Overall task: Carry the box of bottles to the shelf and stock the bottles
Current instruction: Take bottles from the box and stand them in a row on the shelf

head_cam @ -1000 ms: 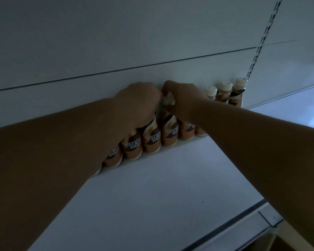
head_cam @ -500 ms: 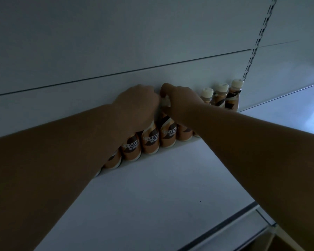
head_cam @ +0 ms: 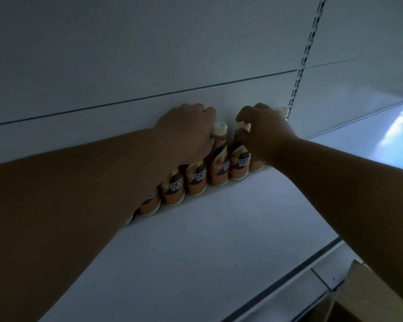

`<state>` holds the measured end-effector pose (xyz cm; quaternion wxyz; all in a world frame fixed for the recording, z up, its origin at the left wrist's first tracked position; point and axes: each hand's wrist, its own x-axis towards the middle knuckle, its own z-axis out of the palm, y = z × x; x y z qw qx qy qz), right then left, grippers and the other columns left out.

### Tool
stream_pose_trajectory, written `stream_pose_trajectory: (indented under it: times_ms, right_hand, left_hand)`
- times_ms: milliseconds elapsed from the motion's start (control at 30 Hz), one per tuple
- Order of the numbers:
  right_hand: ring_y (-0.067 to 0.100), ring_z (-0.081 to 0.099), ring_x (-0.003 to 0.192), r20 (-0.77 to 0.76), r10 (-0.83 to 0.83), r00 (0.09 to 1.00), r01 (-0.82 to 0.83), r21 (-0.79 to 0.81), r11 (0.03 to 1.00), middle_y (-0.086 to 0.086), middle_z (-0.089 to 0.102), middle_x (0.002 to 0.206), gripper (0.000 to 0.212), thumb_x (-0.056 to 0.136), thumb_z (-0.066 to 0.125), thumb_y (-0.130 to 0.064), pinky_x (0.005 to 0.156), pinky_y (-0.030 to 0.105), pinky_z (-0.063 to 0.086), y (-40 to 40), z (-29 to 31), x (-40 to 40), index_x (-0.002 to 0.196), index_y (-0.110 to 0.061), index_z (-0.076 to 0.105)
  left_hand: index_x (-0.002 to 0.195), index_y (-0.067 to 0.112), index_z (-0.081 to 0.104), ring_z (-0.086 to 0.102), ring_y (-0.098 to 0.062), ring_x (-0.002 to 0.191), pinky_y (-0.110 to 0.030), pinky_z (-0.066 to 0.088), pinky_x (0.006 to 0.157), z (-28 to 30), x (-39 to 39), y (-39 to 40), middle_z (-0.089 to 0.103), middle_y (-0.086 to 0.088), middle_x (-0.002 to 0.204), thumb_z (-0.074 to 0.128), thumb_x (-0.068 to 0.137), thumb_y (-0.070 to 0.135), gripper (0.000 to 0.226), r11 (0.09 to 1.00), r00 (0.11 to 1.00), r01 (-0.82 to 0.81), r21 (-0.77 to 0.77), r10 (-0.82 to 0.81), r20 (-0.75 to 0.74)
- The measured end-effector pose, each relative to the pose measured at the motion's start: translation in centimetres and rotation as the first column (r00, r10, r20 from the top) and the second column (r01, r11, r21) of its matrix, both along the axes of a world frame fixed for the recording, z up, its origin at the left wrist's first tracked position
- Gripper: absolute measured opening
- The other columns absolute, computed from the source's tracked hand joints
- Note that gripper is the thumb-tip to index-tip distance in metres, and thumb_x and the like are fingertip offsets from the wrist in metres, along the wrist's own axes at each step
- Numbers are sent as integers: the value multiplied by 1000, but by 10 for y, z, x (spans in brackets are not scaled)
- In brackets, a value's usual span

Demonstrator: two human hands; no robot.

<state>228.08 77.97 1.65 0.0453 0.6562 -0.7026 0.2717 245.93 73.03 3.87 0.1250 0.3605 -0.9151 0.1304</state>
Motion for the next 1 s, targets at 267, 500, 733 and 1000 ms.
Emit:
stream_pose_trajectory:
  times_ms: [267, 500, 733, 1000]
  right_hand:
    - [28, 54, 117, -65, 16, 998, -6, 151, 989, 10, 55, 128, 41, 94, 53, -26, 86, 34, 44, -26, 2, -17, 134, -18, 53]
    - [26, 62, 89, -10, 65, 998, -62, 191, 980, 5, 57, 100, 32, 95, 53, -22, 77, 42, 57, -30, -1, -21, 127, -20, 52]
    - [26, 62, 86, 36, 82, 996, -87, 159, 984, 8, 62, 100, 27, 95, 51, -25, 75, 44, 57, -31, -3, -20, 121, -17, 55]
    - [27, 60, 90, 44, 91, 995, -97, 168, 981, 10, 63, 105, 28, 94, 55, -22, 76, 42, 55, -36, -4, -19, 121, -15, 54]
  left_hand:
    - [116, 18, 55, 48, -22, 81, -37, 36, 67, 1, -42, -17, 60, -9, 105, 52, 91, 37, 32, 1000, 991, -2, -27, 5, 131]
    - [114, 11, 56, 42, -20, 79, -34, 34, 69, 0, -50, -20, 57, -9, 98, 57, 92, 29, 28, 999, 993, -33, 2, 33, 118]
    - [111, 12, 58, 43, -18, 78, -33, 34, 68, 2, -48, -23, 53, -5, 92, 57, 91, 26, 24, 999, 994, -34, 24, 31, 103]
    - [111, 13, 57, 45, -20, 77, -34, 36, 66, 0, -52, -21, 56, -8, 93, 59, 88, 28, 28, 998, 986, -58, -18, 60, 153]
